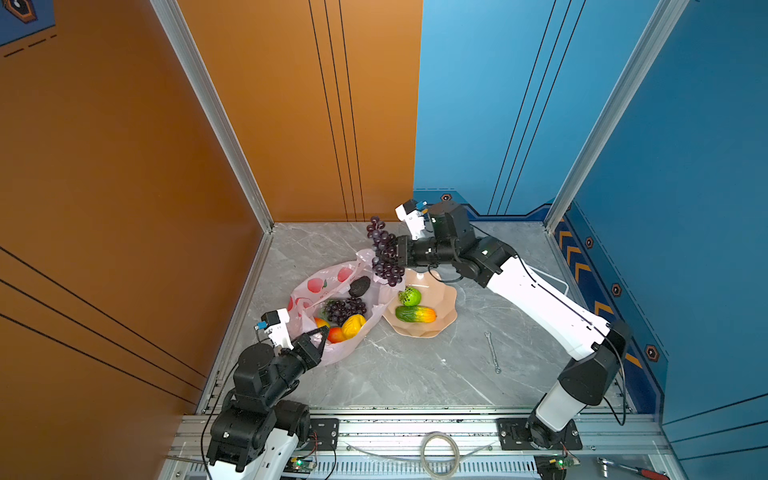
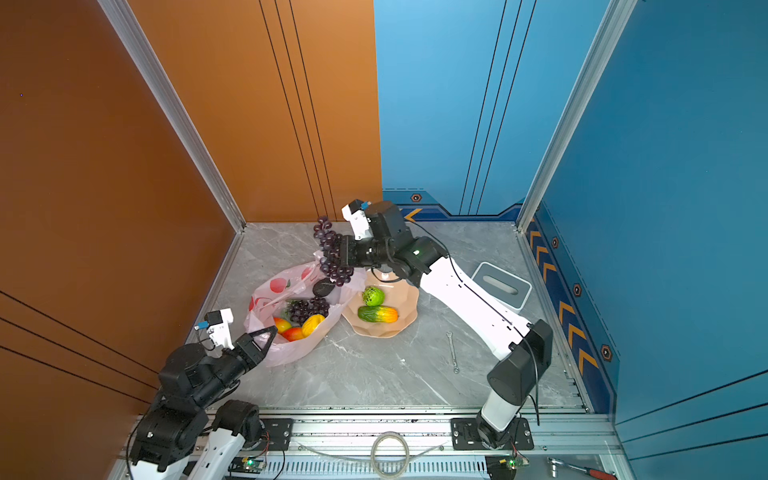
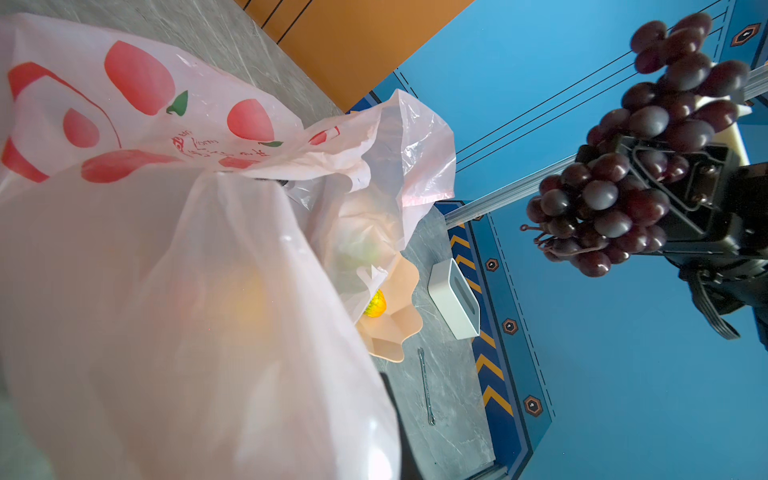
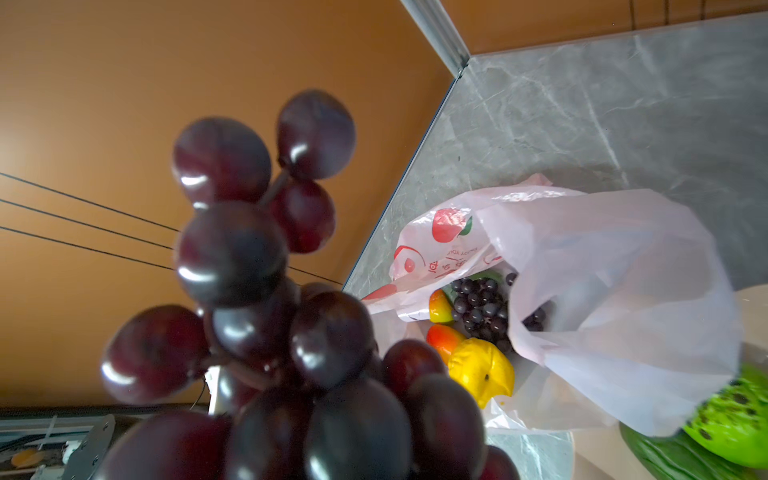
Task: Place the fruits into the plastic bag
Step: 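Carry the grapes toward the left gripper and lower them into the bag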
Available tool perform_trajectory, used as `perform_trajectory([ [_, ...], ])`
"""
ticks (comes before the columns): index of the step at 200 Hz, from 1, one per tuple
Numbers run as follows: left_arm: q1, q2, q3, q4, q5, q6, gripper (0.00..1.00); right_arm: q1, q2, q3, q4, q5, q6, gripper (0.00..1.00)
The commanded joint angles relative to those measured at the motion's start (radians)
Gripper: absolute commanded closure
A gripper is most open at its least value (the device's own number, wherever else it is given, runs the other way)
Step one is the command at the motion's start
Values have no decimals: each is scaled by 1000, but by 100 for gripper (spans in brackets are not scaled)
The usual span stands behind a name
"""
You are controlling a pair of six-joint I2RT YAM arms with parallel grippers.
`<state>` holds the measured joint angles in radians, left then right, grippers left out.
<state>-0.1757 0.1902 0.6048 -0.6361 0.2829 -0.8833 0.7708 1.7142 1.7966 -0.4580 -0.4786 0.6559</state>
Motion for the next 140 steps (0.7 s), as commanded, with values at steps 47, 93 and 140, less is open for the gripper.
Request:
perform_trajectory([
  [47, 8, 1, -8, 36, 24, -16, 100, 111, 116, -26, 151, 76, 2, 78],
  [93, 8, 0, -7, 41, 27, -22, 100, 162, 139, -152, 306, 145, 10, 78],
  [140, 9, 7, -8, 56, 29, -29, 100, 212, 140, -264, 415, 295, 29, 79],
])
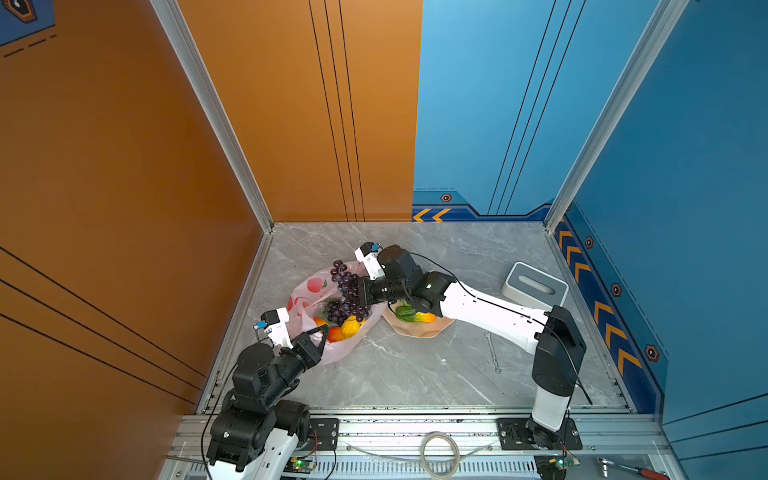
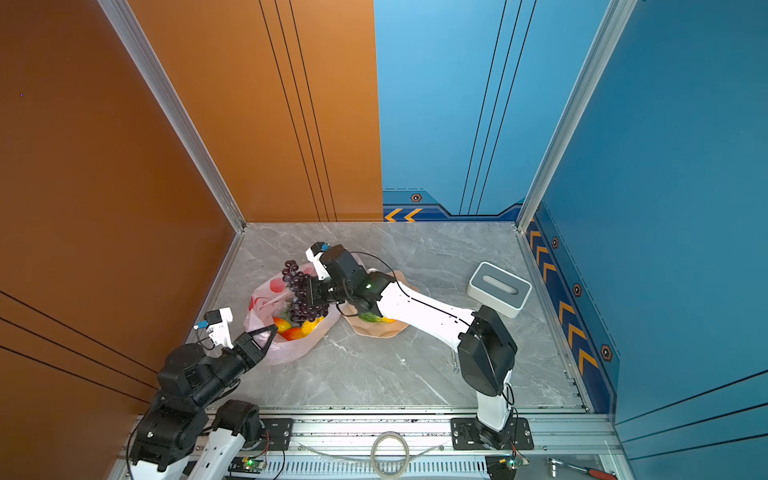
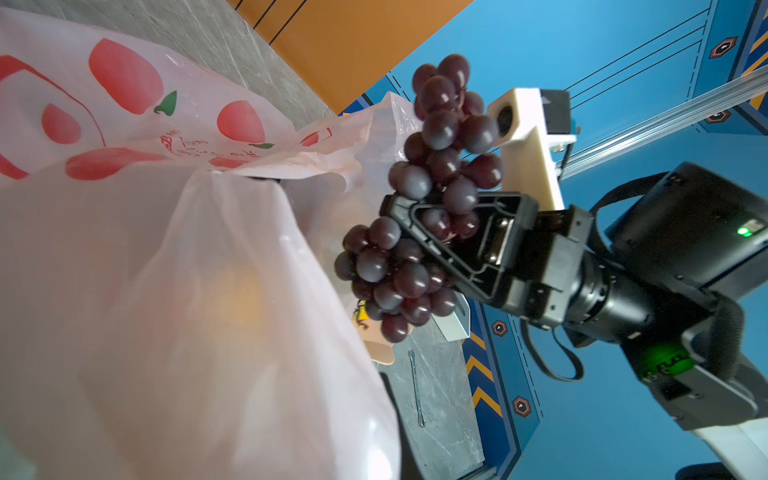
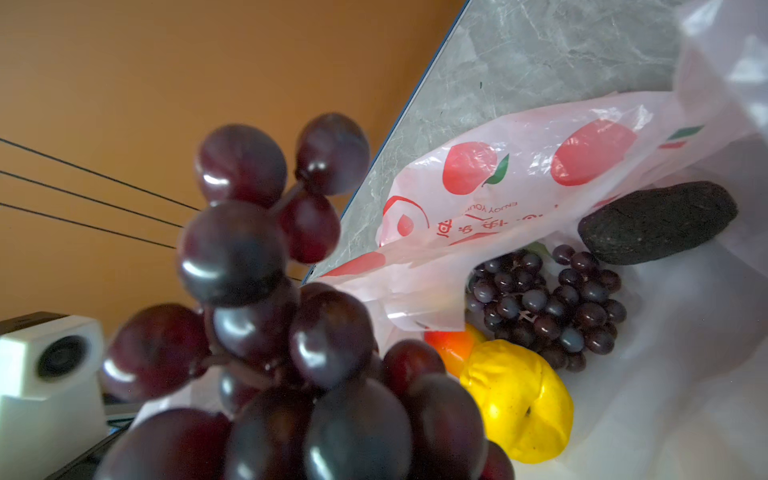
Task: Place the fruits into the plastic bag
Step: 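Carry the grapes toward the left gripper and lower them into the bag, then open the right gripper inside the bag to release the grapes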
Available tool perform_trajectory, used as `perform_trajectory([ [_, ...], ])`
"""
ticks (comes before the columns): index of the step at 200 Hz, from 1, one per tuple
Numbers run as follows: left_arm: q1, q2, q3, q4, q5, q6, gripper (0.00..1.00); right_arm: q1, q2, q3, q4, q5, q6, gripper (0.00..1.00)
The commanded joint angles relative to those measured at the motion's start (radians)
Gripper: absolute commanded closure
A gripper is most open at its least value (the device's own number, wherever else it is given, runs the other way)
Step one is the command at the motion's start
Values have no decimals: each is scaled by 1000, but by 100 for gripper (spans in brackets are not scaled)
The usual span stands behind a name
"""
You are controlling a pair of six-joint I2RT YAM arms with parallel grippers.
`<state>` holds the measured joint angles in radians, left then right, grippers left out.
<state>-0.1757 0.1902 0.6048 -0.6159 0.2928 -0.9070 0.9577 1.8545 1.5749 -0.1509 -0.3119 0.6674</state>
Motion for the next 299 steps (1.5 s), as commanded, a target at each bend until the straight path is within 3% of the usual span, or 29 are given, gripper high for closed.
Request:
perform_trajectory([
  [1, 8, 7, -8, 36, 19, -6, 100, 25, -2, -46, 110, 133, 17, 79],
  [47, 10, 12, -11, 51, 23, -12, 100, 71, -44, -182, 229, 312, 63, 79],
  [117, 7, 3, -14, 53, 23, -15, 100, 100, -41, -230, 272, 370, 152, 79],
  [165, 8, 3, -12, 56, 19, -15, 100, 132, -44, -265, 369, 278, 21, 79],
  [219, 9, 24, 5, 61, 15, -2, 100, 137, 29, -165, 238, 124, -122, 78],
  [299, 8, 44, 34, 61, 14, 17, 100, 123, 172, -3, 36, 79, -214, 78],
])
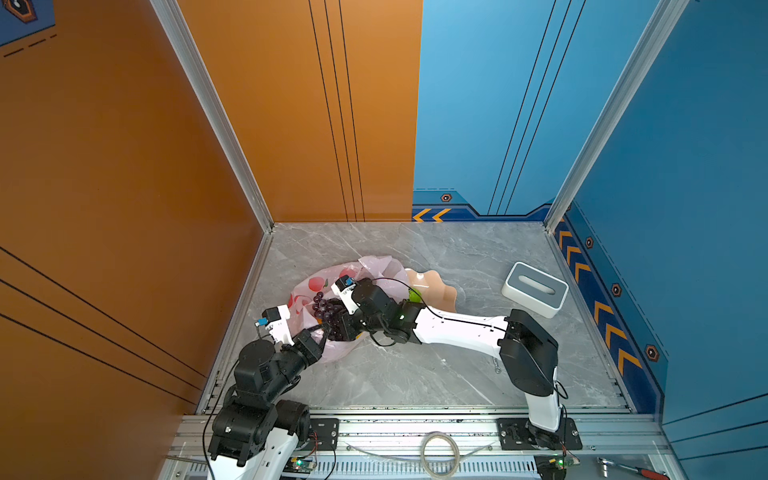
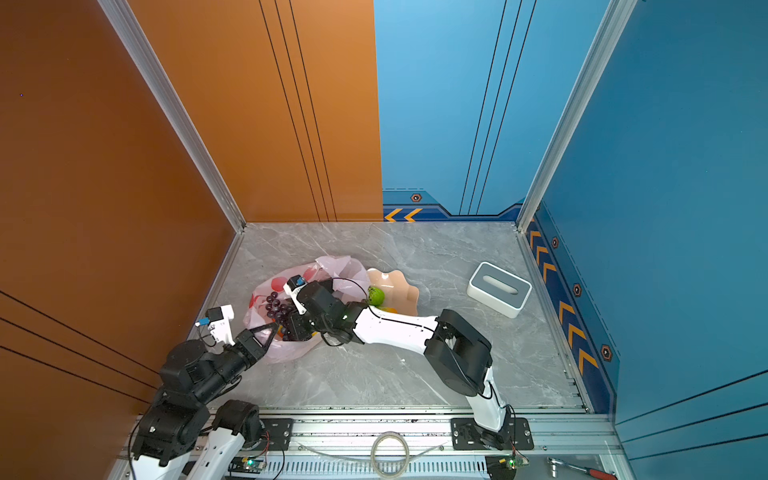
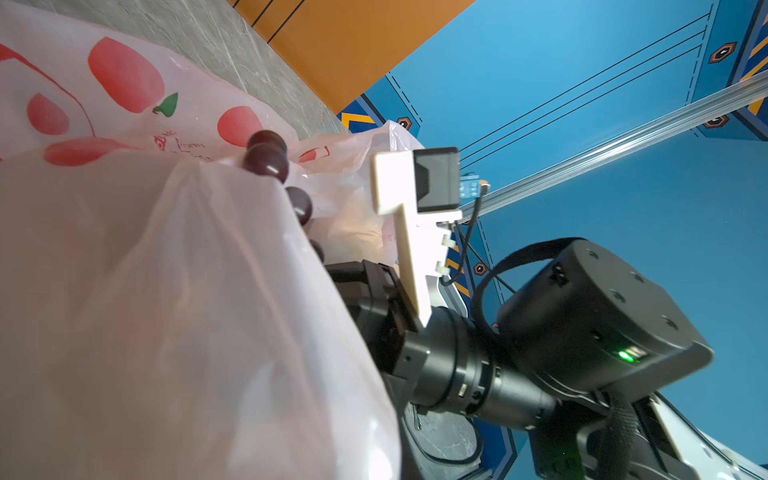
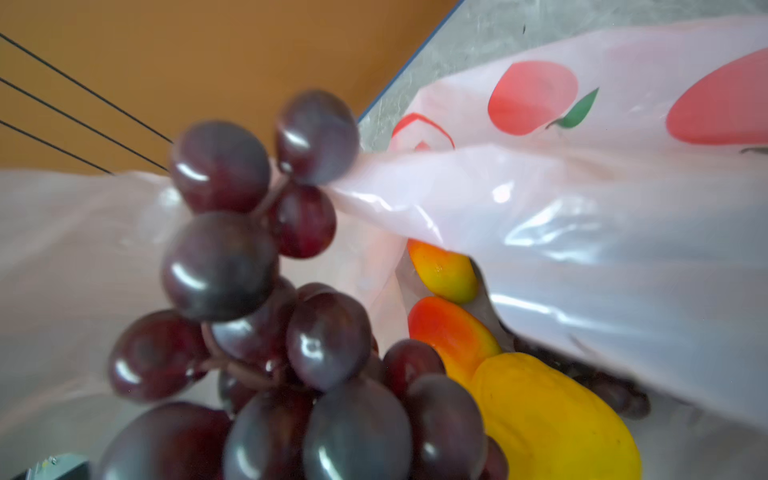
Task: Place the fruits into the plastic bag
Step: 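Open the right gripper inside the bag to release the grapes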
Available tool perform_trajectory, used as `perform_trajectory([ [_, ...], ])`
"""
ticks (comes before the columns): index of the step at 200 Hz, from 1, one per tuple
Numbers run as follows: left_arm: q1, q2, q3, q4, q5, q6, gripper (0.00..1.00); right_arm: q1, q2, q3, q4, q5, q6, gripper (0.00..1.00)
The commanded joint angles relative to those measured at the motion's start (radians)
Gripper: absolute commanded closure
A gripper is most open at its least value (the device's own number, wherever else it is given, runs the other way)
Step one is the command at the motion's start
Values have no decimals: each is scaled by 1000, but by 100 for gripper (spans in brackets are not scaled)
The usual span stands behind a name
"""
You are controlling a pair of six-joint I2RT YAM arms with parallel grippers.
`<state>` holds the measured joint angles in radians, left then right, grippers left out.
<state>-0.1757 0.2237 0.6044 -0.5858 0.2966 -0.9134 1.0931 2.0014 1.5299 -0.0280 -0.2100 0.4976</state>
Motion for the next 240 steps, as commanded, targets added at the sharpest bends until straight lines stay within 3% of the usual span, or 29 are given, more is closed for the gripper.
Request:
perform_trajectory([
  [1, 8, 11, 36, 31, 10, 24, 100, -14, 27, 42, -88, -24, -45, 78],
  [42, 9, 17, 46, 30, 14, 38, 100, -28, 43, 42, -125, 7, -92, 78],
  [102, 8, 26, 51, 30, 14, 47, 100, -29, 65, 130, -290, 167, -232, 78],
  [146, 8, 26, 48, 30, 16, 47, 100, -43, 115, 176, -341, 210, -245, 77],
  [160, 9, 23, 45, 31, 18, 44, 100, -48, 128, 198, -355, 210, -239, 67],
  [191, 9, 21, 43, 30, 19, 41, 100, -62, 151, 243, -366, 180, -216, 66],
  [240, 9, 15, 42, 29, 19, 39, 100, -76, 126, 259, -366, 132, -174, 29],
])
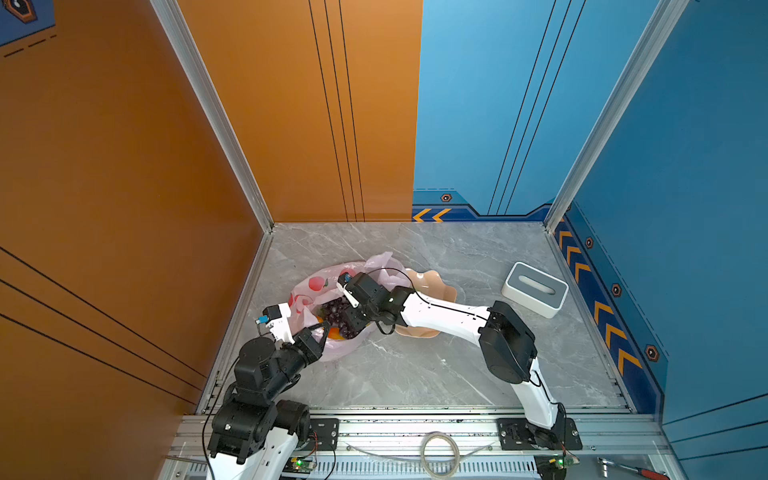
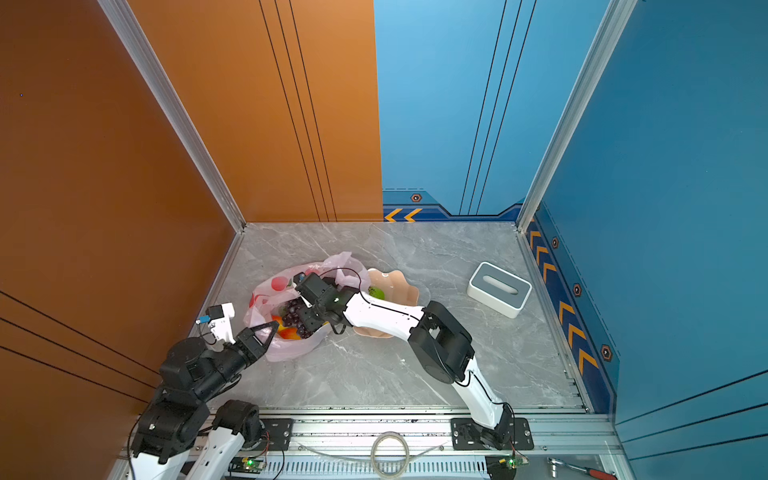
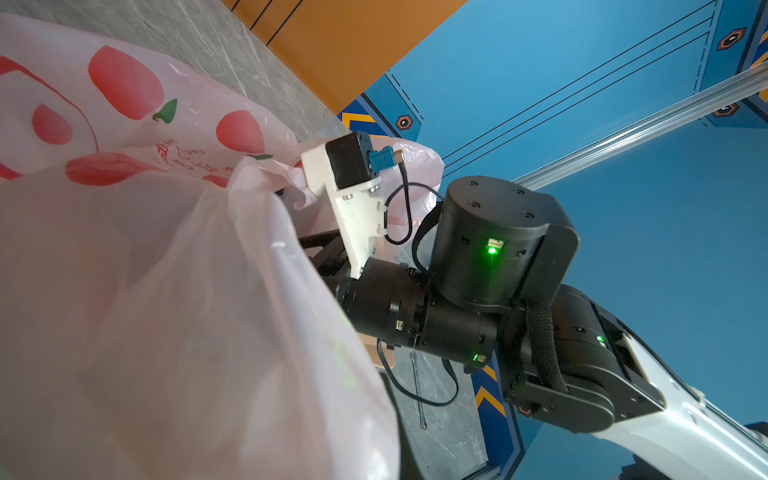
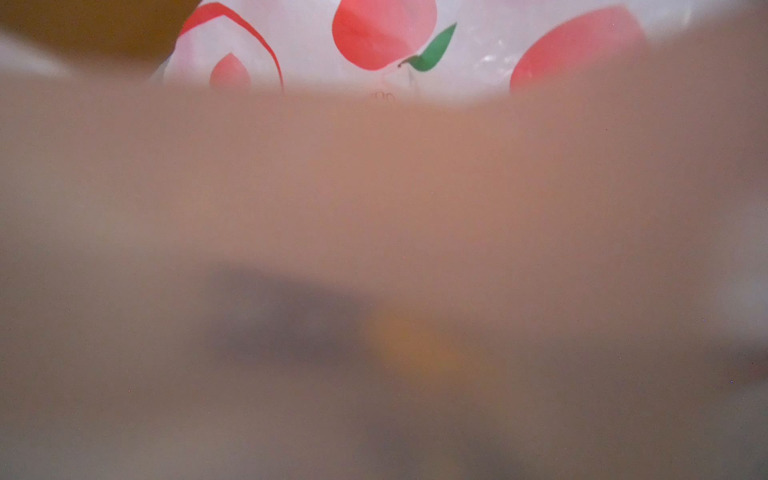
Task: Place the fruits into the plastic bag
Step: 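Open the right gripper inside the bag to release the grapes, then withdraw the right gripper from the bag back over the fruit bowl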
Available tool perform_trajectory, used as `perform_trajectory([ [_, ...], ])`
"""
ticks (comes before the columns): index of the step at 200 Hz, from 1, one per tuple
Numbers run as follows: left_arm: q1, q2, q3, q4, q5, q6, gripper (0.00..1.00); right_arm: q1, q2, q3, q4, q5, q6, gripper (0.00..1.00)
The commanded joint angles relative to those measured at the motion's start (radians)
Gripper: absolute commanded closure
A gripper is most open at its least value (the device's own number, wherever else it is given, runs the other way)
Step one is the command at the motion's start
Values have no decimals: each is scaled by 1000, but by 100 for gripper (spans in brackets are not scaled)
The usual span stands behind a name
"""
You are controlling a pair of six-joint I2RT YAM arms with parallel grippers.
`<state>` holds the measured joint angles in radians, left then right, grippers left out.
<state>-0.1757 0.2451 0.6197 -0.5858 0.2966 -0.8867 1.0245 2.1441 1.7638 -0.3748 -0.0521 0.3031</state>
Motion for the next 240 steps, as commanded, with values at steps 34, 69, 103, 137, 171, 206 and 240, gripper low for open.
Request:
perform_trajectory([
  [34, 8, -9, 25, 29, 15, 11, 100, -17, -64, 23, -18, -59, 43, 24],
  [69, 8, -12, 23, 29, 13, 11, 100, -34, -146, 22, -3, -116, 85, 18],
  [103, 9, -15, 19, 29, 9, 10, 100, -43, -208, 18, 13, -175, 117, 12],
  [137, 8, -16, 17, 29, 8, 8, 100, -56, -276, -6, 52, -250, 171, 12],
  [171, 10, -16, 16, 29, 8, 7, 100, -82, -392, -73, 109, -290, 220, 11],
  [206, 9, -18, 15, 29, 9, 8, 100, -148, -560, -181, 49, -200, 252, 0],
  [240, 8, -20, 9, 29, 12, 6, 100, -278, -713, -306, -112, -109, 317, 0],
])
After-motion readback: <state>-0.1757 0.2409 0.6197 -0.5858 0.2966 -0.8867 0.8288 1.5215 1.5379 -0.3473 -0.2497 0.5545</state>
